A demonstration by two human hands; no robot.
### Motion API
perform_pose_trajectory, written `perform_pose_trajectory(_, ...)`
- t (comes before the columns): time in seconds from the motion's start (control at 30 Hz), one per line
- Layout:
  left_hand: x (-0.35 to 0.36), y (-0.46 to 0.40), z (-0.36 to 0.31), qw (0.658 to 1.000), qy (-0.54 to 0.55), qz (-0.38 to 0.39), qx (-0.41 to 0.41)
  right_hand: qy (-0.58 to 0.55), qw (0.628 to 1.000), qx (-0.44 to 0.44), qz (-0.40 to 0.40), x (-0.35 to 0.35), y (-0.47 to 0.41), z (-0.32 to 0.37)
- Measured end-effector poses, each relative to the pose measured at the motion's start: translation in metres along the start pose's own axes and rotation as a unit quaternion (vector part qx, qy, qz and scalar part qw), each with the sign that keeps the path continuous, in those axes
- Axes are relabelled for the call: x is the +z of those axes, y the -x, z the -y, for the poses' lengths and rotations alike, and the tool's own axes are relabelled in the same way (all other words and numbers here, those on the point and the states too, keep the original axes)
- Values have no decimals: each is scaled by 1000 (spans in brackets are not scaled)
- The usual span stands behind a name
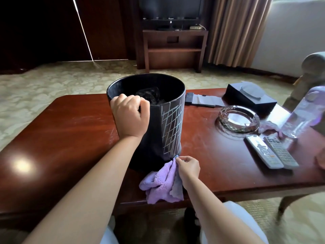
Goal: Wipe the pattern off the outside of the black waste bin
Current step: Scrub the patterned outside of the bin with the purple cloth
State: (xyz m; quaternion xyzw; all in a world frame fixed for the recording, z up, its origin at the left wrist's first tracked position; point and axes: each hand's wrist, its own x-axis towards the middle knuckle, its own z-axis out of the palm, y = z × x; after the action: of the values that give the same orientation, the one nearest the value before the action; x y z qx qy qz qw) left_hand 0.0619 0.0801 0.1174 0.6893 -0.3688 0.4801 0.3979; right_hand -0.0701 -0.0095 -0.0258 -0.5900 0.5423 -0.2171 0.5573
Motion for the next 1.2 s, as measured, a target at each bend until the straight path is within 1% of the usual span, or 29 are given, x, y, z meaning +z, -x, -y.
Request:
perform_pose_trajectory(0.1,2,0,1,1000,-5,-6,-2,-1,1000,-1,9,0,-2,0)
perform_pose_trajectory(0.23,2,1,1,1000,-1,-13,-6,45,996,-66,34,1,4,-9)
perform_pose_trajectory(0.3,3,1,1,1000,1,-14,-7,59,995,-78,29,3,5,-11)
perform_pose_trajectory(0.47,2,0,4,1000,13,-5,1,-15,1000,-6,-12,5,-10,0)
perform_pose_trajectory(0.57,2,0,2,1000,19,0,-8,4,1000,-18,-14,4,-10,1)
perform_pose_trajectory(0.73,4,0,2,1000,17,-11,-11,56,993,-86,58,0,2,-9)
perform_pose_trajectory(0.83,4,1,2,1000,16,-13,-11,70,990,-102,68,1,3,-11)
perform_pose_trajectory(0.93,3,0,2,1000,15,-9,-9,46,993,-93,57,0,2,-10)
perform_pose_trajectory(1.07,1,1,2,1000,16,-3,-11,-4,999,-34,15,0,-3,-3)
perform_pose_trajectory(1.2,2,-1,1,1000,13,2,-18,24,999,-33,12,0,0,-1)
